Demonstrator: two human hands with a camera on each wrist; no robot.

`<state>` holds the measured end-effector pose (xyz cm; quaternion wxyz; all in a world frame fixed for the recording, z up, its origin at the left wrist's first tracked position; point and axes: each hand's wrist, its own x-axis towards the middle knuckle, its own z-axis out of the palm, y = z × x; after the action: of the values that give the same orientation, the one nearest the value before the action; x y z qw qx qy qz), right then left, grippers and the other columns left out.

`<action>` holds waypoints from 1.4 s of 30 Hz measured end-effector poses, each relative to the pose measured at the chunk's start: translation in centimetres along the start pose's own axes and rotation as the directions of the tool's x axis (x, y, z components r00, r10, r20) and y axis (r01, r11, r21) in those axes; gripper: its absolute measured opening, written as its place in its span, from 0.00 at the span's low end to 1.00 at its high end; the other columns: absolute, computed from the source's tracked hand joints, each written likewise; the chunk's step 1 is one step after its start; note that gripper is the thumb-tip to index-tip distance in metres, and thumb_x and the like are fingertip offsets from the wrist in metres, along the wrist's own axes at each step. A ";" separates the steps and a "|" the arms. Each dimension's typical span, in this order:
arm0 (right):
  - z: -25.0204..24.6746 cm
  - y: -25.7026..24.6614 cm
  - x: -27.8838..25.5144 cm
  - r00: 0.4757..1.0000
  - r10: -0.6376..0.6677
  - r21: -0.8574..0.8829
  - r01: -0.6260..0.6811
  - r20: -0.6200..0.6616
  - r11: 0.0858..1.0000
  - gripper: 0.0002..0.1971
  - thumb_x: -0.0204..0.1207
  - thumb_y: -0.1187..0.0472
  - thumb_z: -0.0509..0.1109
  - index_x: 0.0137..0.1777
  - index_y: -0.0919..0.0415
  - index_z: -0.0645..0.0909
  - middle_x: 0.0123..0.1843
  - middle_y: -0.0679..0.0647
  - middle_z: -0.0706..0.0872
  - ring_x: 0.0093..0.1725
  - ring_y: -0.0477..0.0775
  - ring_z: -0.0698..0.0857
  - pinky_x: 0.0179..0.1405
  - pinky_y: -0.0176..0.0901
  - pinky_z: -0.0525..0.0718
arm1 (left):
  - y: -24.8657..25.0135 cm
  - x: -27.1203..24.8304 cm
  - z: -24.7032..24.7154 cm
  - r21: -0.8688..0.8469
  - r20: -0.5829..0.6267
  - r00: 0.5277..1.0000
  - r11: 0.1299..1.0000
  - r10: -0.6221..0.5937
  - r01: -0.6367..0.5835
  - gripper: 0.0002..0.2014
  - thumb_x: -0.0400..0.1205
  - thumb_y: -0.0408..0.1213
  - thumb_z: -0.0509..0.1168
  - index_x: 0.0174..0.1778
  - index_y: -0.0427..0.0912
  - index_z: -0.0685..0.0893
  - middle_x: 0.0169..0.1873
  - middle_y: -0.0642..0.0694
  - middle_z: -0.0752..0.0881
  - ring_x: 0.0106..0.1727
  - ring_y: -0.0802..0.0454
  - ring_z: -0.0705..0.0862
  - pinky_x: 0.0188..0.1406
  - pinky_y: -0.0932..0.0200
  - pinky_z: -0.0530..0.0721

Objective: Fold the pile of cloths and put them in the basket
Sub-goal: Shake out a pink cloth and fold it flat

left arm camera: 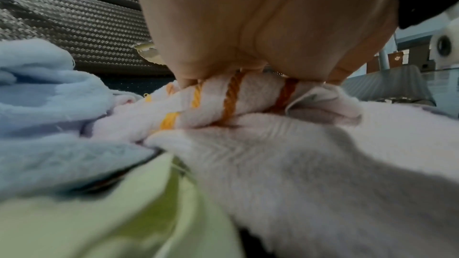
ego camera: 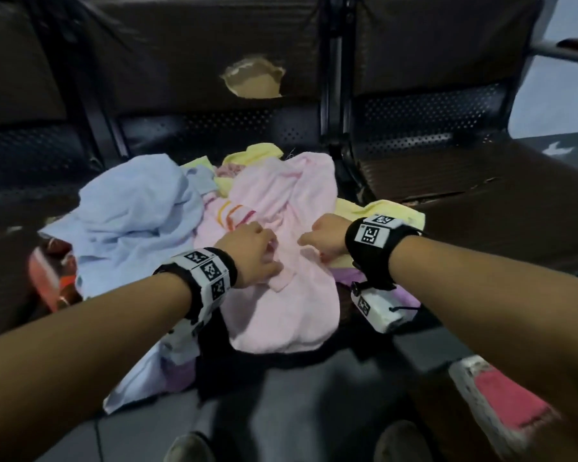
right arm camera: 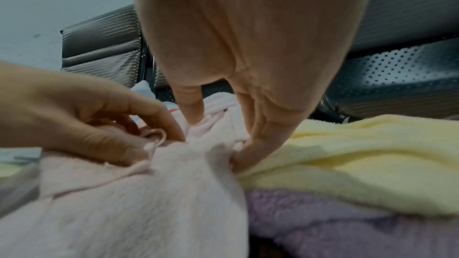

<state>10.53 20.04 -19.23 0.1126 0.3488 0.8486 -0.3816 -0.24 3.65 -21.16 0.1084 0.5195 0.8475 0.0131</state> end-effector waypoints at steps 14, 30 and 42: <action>-0.9 -4.7 -4.4 0.968 -0.155 0.480 0.233 -0.196 0.846 0.11 0.75 0.73 0.61 0.45 0.62 0.85 0.45 0.60 0.87 0.47 0.55 0.84 0.44 0.45 0.81 | -0.7 -1.3 -3.6 -0.315 -0.312 0.946 0.949 -0.089 -0.014 0.31 0.73 0.46 0.70 0.70 0.50 0.66 0.56 0.43 0.82 0.54 0.40 0.83 0.49 0.46 0.84; -3.5 -4.4 -8.4 0.992 -0.073 0.767 0.125 -0.102 0.629 0.19 0.83 0.54 0.65 0.68 0.66 0.83 0.58 0.65 0.87 0.64 0.71 0.86 0.69 0.65 0.81 | 5.7 -3.8 -8.0 -0.316 -0.541 0.833 0.889 0.118 -0.332 0.19 0.74 0.51 0.63 0.57 0.47 0.73 0.42 0.45 0.87 0.41 0.41 0.82 0.38 0.48 0.79; -3.6 -4.6 -9.4 0.865 -0.466 0.448 0.497 -0.186 0.743 0.12 0.80 0.72 0.58 0.45 0.60 0.82 0.29 0.49 0.85 0.25 0.42 0.80 0.21 0.34 0.75 | 4.4 -3.3 -10.2 -0.281 -0.557 0.800 0.855 0.225 -0.436 0.33 0.72 0.32 0.71 0.76 0.47 0.74 0.67 0.46 0.81 0.67 0.48 0.80 0.68 0.51 0.78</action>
<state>14.53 15.77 -9.83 -0.1062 0.1464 0.7904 -0.5853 3.03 3.66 -10.00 -0.0186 0.6074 0.7185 0.3383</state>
